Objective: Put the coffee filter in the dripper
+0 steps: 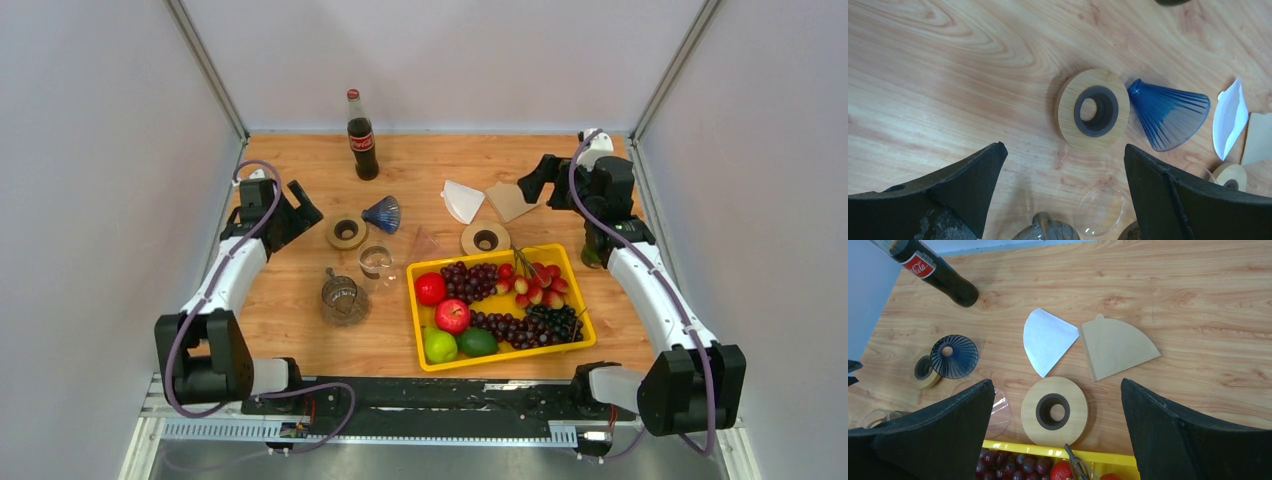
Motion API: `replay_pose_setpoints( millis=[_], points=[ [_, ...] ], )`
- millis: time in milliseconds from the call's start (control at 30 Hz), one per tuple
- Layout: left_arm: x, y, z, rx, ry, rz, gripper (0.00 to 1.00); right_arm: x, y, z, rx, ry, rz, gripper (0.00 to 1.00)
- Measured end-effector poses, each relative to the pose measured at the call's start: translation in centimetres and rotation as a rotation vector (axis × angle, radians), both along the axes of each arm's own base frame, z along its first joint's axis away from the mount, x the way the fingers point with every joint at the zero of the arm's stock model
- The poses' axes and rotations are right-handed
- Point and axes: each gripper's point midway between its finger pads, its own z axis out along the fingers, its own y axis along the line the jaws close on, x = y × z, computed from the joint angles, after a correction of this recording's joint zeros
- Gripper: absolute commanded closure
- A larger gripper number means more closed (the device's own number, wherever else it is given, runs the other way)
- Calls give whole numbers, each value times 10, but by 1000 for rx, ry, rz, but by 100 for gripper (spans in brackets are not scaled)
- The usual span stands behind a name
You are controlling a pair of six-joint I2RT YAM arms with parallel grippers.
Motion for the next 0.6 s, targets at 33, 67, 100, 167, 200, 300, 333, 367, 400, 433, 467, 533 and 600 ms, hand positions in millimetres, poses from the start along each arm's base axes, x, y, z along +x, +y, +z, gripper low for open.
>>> replay_pose_setpoints(
  millis=[33,67,100,167,200,300,333,367,400,433,467,533,600],
  points=[
    [2,-2,-8,-11,19,-11,0,0,0,1,0,-3,-1,0],
    [4,-4,-13,-20,32,-20,0,1,-1,1,-1,-8,-6,0],
    [5,-7,-20,-29,48,-30,0,2,-1,3,-1,-14,-10,0],
    [8,-12,-33,-42,77,-48,0,4,-4,5,-2,-22,-27,0],
    [8,-13,-37,-45,86,-53,0,5,-5,6,-4,-27,-35,0],
    [10,-21,-52,-51,125,-75,0,4,-9,8,-6,-36,-58,0],
    [10,-24,-57,-50,137,-83,0,3,-10,10,-7,-41,-63,0],
    [11,-27,-61,-48,146,-90,0,2,-11,12,-7,-48,-67,0],
    [12,-29,-65,-42,157,-96,0,1,-11,16,-6,-57,-69,0],
    [14,-31,-68,-33,165,-99,0,1,-12,18,-5,-65,-70,0],
    [17,-34,-70,-25,171,-104,0,0,-12,21,-4,-74,-70,0],
    [23,-38,-74,-2,181,-111,2,-2,-12,23,-3,-84,-70,0],
    [30,-42,-78,25,192,-116,6,-3,-12,23,-3,-86,-70,0]
  ],
)
